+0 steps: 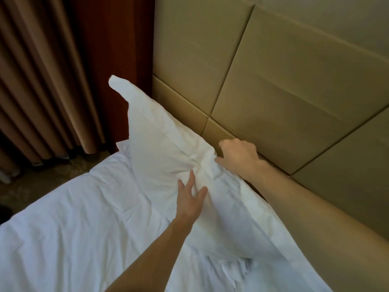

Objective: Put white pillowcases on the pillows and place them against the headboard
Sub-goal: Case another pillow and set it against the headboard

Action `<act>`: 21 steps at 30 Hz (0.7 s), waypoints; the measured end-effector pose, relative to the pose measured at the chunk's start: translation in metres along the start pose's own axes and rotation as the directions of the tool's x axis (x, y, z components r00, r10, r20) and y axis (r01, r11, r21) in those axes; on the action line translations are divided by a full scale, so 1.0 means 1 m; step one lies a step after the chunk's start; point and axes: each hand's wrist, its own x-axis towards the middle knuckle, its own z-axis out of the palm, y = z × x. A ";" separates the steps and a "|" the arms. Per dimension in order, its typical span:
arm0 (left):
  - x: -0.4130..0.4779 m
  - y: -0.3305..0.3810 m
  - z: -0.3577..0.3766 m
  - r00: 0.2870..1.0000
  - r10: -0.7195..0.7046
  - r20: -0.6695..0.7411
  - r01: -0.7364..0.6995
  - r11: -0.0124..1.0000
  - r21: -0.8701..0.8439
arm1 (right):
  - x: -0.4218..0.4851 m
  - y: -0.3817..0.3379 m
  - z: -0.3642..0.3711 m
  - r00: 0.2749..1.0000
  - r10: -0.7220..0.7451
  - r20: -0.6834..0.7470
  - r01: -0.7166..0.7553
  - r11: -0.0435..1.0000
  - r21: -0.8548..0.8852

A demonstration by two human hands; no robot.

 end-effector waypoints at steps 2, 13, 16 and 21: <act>0.003 -0.001 0.002 0.997 0.040 -0.062 -0.037 0.998 0.051 | -0.016 0.013 0.005 0.988 0.035 0.148 -0.045 0.997 0.065; -0.004 -0.029 0.035 0.959 -0.154 -0.240 0.228 0.919 0.323 | -0.092 0.049 0.054 0.965 0.127 0.230 -0.126 0.992 -0.021; -0.006 -0.019 0.036 0.961 -0.096 -0.260 0.164 0.953 0.256 | -0.097 0.052 0.054 0.984 0.124 0.130 -0.123 0.992 -0.016; -0.033 0.018 0.022 0.929 0.030 -0.368 -0.012 0.999 0.050 | -0.094 0.075 0.029 0.990 0.139 0.015 -0.140 0.988 0.065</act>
